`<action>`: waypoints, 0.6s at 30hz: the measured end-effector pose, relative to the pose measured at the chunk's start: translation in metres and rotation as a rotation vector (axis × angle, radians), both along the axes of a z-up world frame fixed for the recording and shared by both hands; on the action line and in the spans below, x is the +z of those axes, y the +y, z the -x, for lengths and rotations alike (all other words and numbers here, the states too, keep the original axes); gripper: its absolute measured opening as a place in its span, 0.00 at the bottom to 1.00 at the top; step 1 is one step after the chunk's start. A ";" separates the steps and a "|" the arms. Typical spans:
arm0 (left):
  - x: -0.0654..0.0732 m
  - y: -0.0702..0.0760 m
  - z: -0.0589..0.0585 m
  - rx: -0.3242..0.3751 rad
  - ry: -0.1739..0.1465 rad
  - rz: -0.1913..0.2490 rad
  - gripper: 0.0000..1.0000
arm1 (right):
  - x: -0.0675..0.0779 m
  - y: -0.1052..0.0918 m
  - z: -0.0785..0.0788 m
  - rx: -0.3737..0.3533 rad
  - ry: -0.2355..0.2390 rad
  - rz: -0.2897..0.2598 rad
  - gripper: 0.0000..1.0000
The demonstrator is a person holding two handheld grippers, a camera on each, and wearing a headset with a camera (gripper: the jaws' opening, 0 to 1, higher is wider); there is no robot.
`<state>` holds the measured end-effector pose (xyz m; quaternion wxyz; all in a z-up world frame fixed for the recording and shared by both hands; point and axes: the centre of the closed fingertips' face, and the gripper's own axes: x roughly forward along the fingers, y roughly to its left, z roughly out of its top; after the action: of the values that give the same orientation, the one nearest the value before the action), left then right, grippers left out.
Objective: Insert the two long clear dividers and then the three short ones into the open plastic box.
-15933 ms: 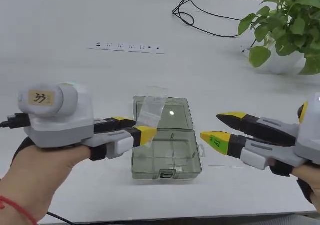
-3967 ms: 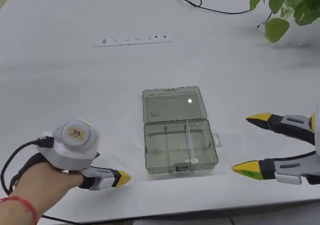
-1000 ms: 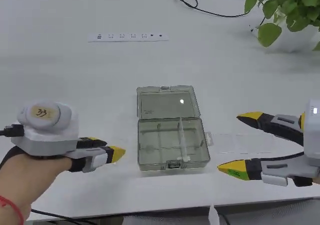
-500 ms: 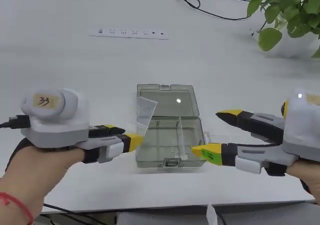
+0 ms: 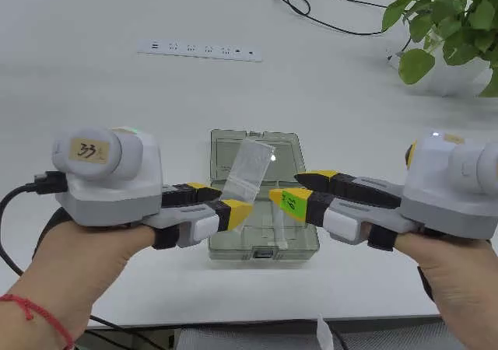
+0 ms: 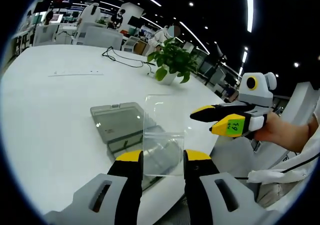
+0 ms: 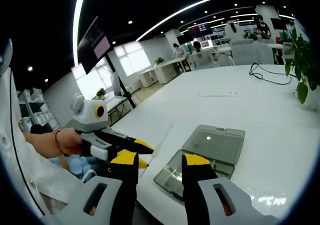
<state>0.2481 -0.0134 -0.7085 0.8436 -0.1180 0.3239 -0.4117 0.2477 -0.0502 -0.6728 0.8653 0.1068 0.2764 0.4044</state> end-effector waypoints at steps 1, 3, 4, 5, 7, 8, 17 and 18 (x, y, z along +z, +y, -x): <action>0.001 -0.001 0.000 -0.004 -0.002 0.002 0.30 | 0.000 0.002 0.000 -0.004 0.007 -0.005 0.31; 0.003 -0.004 0.000 -0.011 -0.013 0.003 0.30 | -0.002 0.006 0.000 -0.011 0.017 -0.007 0.29; 0.004 -0.005 0.000 -0.015 -0.016 0.003 0.30 | -0.003 0.008 0.000 -0.012 0.021 -0.009 0.28; 0.005 -0.006 0.000 -0.020 -0.024 0.002 0.30 | -0.004 0.010 -0.001 -0.018 0.029 -0.010 0.27; 0.006 -0.007 0.000 -0.030 -0.037 -0.004 0.30 | -0.006 0.012 -0.001 -0.031 0.039 -0.009 0.25; 0.007 -0.008 0.000 -0.035 -0.045 -0.009 0.30 | -0.007 0.012 -0.002 -0.037 0.044 -0.009 0.24; 0.010 -0.009 0.000 -0.062 -0.084 -0.036 0.30 | -0.008 0.012 -0.006 -0.086 0.083 -0.044 0.17; 0.010 -0.009 0.000 -0.063 -0.085 -0.037 0.30 | -0.008 0.012 -0.006 -0.092 0.091 -0.050 0.16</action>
<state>0.2485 -0.0226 -0.6986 0.8452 -0.0746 0.2989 -0.4368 0.2534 -0.0377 -0.6813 0.8666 0.1593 0.3000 0.3656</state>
